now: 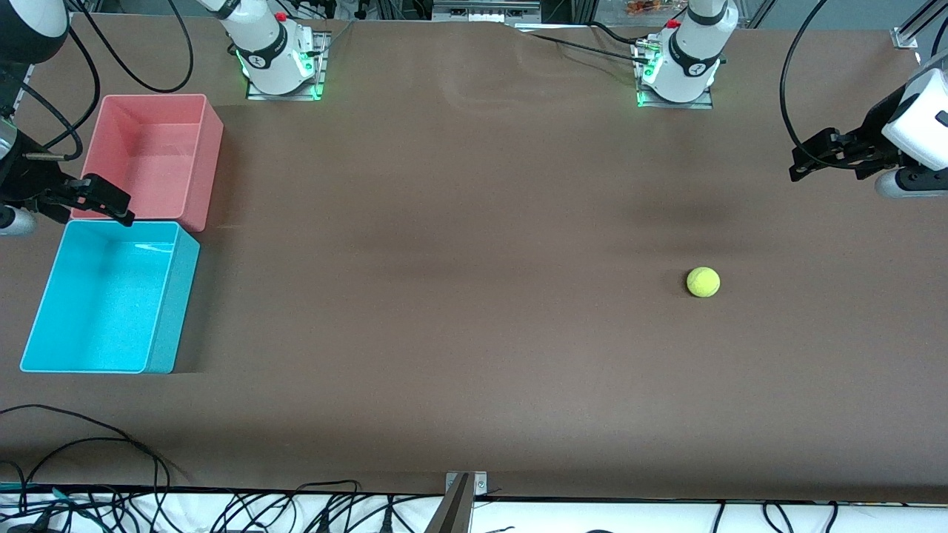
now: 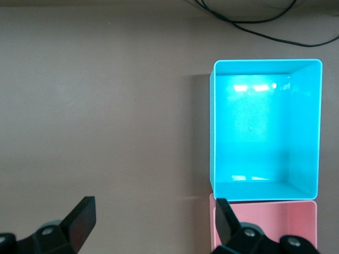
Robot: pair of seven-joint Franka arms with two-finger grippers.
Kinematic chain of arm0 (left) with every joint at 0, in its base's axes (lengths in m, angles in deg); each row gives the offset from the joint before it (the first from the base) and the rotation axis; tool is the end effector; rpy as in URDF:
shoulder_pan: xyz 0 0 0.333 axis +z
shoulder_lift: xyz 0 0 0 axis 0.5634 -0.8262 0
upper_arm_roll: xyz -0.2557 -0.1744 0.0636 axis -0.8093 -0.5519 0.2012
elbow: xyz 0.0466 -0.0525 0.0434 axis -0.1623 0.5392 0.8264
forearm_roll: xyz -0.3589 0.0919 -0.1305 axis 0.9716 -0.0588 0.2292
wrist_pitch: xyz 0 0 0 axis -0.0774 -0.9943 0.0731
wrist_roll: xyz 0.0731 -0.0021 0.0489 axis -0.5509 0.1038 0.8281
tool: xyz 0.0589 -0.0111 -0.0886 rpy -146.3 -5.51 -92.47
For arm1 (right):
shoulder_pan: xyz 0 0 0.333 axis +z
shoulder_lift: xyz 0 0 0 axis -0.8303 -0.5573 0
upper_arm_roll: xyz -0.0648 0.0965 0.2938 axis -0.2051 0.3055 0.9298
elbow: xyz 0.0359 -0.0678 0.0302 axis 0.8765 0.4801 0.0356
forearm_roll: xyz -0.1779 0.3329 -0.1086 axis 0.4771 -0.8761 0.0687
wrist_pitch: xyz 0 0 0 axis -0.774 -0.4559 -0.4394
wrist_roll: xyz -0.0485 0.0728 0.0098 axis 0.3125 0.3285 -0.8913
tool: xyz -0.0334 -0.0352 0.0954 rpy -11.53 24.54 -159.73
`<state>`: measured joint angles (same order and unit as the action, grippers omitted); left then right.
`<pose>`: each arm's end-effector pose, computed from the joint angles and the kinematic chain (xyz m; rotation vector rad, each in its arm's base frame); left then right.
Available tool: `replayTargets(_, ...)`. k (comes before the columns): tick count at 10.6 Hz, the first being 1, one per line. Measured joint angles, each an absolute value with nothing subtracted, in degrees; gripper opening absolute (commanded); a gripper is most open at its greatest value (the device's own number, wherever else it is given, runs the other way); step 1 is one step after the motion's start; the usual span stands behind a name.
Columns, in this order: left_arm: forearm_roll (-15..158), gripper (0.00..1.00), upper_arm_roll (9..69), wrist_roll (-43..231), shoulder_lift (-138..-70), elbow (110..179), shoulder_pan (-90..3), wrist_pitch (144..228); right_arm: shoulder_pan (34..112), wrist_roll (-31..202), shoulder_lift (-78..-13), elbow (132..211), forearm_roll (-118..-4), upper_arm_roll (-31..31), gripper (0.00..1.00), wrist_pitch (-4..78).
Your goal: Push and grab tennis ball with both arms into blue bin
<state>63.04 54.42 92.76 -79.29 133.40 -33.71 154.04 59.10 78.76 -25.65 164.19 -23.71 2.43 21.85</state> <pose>0.5488 -0.0253 0.6207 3.1318 0.0703 -0.1303 0.5911 -0.0011 0.5858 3.1296 -0.0531 0.1236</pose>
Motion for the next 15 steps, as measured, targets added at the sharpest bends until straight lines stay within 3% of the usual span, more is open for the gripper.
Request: replayTargets(15,63.04,1.00,54.74,91.89,-79.31,131.68,-33.54,154.77,58.88,78.75,-25.68,164.19,-23.71,2.40,1.00,21.85)
